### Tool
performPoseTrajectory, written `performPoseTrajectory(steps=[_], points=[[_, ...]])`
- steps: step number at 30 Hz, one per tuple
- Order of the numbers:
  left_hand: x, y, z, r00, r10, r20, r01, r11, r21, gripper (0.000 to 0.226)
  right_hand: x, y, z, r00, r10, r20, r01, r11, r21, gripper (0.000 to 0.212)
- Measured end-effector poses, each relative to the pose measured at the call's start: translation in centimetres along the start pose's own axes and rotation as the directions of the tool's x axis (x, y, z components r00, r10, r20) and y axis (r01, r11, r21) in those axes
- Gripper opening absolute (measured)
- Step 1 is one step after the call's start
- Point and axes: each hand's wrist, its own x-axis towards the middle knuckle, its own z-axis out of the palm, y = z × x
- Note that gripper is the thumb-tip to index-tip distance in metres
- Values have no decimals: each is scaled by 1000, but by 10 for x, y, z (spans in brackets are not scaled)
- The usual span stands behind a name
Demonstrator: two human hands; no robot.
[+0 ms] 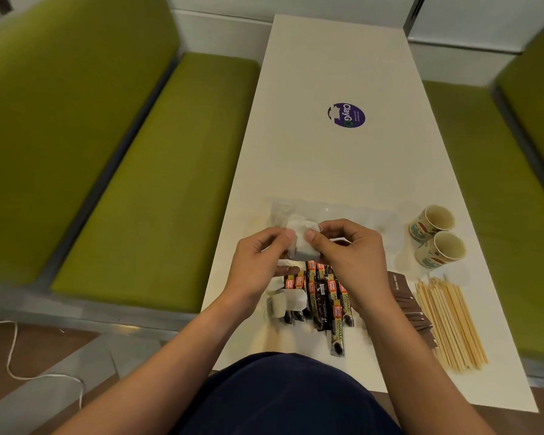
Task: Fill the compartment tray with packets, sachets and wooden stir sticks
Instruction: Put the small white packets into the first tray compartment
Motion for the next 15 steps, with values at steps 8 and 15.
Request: performPoseTrajectory(steps=[8,15], points=[[5,10,-4,1000,0,29,0,1000,12,4,1,0,-10,1000,-19,0,19,991,133,23],[8,35,-5,987,37,159,-35,999,-18,6,4,11,-23,891,-50,451,101,991,-92,75]])
